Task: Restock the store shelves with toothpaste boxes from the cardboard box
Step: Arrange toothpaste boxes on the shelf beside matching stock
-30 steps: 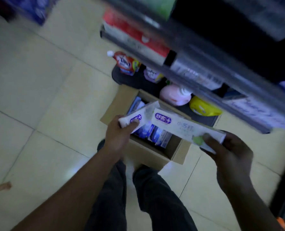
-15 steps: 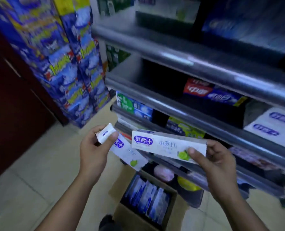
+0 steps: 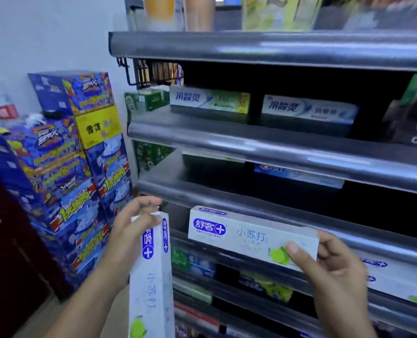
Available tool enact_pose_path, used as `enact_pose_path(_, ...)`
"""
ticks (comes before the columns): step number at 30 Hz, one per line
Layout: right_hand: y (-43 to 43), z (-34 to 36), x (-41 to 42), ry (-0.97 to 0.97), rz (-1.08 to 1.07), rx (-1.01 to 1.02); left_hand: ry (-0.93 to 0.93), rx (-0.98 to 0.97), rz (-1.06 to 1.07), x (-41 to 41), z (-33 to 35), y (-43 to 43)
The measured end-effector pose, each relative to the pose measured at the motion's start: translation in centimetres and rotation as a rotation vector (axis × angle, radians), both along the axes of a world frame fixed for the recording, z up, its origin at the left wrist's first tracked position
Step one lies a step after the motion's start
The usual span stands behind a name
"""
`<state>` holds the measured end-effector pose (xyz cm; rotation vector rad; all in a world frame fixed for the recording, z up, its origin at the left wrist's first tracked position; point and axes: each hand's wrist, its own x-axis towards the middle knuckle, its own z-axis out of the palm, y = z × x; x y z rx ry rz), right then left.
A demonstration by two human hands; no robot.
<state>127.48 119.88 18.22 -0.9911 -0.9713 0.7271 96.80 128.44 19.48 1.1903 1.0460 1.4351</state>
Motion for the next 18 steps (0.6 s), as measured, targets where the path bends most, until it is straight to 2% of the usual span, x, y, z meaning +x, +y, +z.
enact_pose_path(5, 3.2, 2.3, -4.5, 0.02, -0.025, 0.066, 0.205, 0.082, -0.323, -3.0, 3.7, 4.1)
enact_pose_path(11, 7.2, 3.9, -9.3, 0.014, -0.07, 0.116, 0.129, 0.084, -0.421, -5.6, 5.6, 7.7)
enact_pose_path(14, 9.1, 3.9, -10.6, -0.103, -0.155, 0.094, 0.123, 0.058, -0.406, -6.4, 5.7, 9.2)
enact_pose_path(18, 11.0, 3.2, -11.0, -0.363, -0.397, -0.05, 0.157, 0.055, -0.363, -6.8, 6.1, 11.3)
